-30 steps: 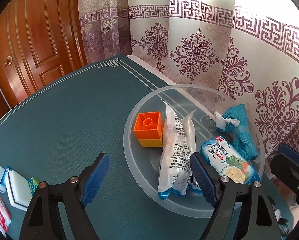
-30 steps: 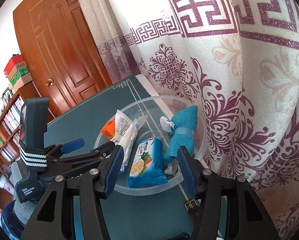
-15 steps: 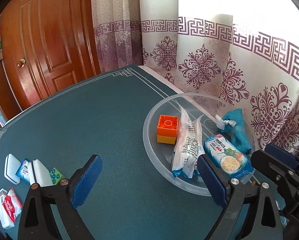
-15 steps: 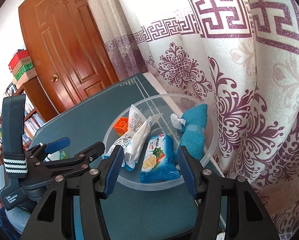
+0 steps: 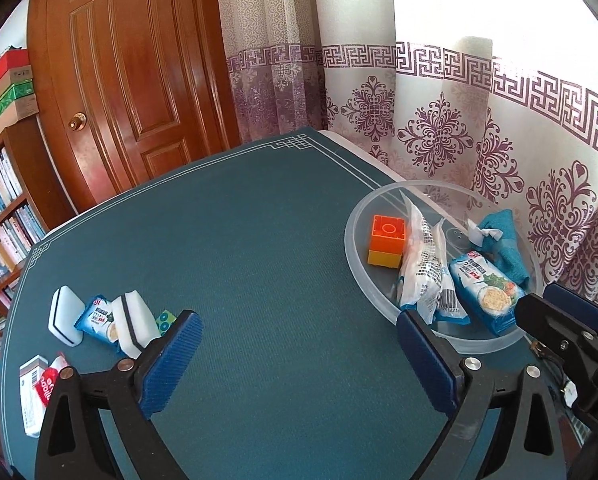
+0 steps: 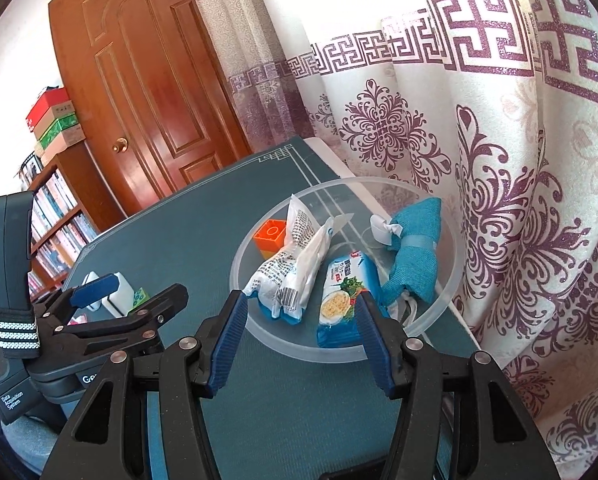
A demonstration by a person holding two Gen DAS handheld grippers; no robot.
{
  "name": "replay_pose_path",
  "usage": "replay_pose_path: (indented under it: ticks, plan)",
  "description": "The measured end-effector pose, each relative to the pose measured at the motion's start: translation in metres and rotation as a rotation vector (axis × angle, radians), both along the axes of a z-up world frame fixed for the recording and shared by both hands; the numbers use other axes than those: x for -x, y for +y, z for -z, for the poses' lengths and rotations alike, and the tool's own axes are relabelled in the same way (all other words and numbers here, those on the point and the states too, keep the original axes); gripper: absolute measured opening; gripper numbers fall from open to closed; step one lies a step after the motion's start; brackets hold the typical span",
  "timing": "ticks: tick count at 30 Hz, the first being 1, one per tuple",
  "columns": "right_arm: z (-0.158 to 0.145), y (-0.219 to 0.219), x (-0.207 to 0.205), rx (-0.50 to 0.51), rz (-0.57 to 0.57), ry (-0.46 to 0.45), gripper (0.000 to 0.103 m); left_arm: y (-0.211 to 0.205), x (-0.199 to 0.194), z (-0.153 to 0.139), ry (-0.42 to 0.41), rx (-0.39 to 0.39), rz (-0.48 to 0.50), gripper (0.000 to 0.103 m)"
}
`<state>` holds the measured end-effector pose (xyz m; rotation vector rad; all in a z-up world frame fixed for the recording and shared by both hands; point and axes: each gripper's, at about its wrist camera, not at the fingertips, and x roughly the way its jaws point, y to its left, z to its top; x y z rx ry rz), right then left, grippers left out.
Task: Organize objects
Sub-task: 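Withdraw both grippers from the bowl, then move both grippers toward the red glue bag and white medicine box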
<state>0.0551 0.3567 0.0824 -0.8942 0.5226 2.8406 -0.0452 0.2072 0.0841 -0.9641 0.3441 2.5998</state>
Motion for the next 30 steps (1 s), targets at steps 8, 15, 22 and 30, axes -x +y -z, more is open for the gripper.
replay_pose_path:
  ticks: [8, 15, 22, 30]
  plan:
    - [0.005, -0.016, 0.003, 0.0, -0.032, -0.019, 0.058, -0.021, -0.005, 0.002, -0.003, -0.007, -0.031, 0.102]
    - [0.01, -0.031, 0.006, -0.003, -0.059, -0.033, 0.058, -0.041, -0.006, 0.005, -0.013, -0.011, -0.071, 0.102]
    - [0.015, -0.047, 0.009, -0.006, -0.085, -0.049, 0.058, -0.061, -0.009, 0.008, -0.013, -0.017, -0.107, 0.102]
    - [0.023, -0.065, 0.012, -0.008, -0.112, -0.07, 0.058, -0.081, -0.009, 0.013, -0.02, -0.019, -0.137, 0.102]
